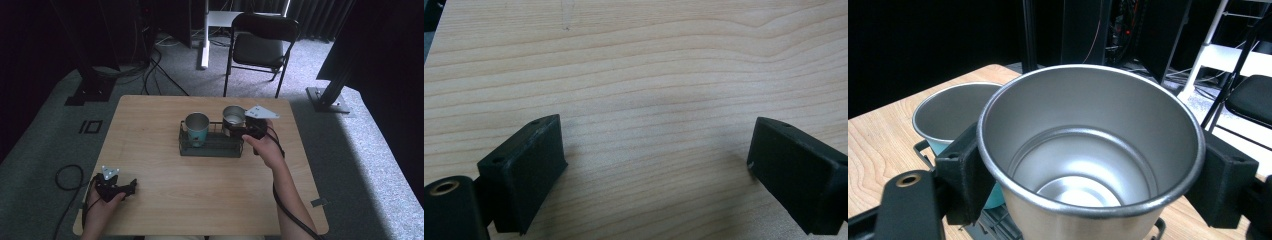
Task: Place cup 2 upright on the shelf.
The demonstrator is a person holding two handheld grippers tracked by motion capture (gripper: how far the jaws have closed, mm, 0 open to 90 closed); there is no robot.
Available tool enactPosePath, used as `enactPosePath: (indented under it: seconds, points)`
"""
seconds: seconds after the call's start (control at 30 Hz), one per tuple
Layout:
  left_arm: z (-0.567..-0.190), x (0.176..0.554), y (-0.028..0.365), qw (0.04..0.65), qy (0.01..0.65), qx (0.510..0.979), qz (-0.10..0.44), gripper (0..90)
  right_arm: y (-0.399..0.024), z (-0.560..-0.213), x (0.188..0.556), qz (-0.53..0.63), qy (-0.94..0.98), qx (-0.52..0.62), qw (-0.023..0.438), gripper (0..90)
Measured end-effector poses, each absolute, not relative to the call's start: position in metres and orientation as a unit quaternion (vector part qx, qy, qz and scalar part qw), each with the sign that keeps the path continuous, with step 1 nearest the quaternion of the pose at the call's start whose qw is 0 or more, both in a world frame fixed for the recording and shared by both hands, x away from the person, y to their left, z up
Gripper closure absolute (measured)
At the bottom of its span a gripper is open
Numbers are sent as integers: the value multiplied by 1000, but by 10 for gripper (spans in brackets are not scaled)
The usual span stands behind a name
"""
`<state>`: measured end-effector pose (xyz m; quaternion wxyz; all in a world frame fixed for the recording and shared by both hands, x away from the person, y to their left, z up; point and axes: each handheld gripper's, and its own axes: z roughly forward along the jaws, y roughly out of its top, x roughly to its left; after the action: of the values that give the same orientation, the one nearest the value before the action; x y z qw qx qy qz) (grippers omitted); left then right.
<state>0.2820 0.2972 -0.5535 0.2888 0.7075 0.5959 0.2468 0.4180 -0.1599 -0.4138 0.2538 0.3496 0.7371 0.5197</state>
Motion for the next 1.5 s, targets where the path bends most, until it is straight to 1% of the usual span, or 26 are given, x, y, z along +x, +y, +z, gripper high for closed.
enactPosePath:
  seconds: [0.23, 0.37, 0.7, 0.8, 0.97, 1.5]
  points:
    - [-554, 282, 297, 289, 596, 707, 247, 89, -149, -423, 424, 516, 743, 347, 247, 181]
    - [-554, 282, 297, 289, 596, 707, 247, 89, -143, -428, 428, 507, 750, 342, 253, 181]
    - [-553, 282, 297, 288, 596, 708, 247, 89, -135, -441, 434, 501, 758, 346, 233, 181]
    - [-554, 282, 297, 289, 596, 707, 247, 89, -133, -444, 435, 502, 760, 351, 217, 181]
    - [-553, 282, 297, 288, 596, 708, 247, 89, -130, -450, 437, 488, 765, 347, 236, 182]
    - [-553, 282, 297, 289, 596, 708, 247, 89, -131, -465, 439, 477, 768, 362, 226, 182]
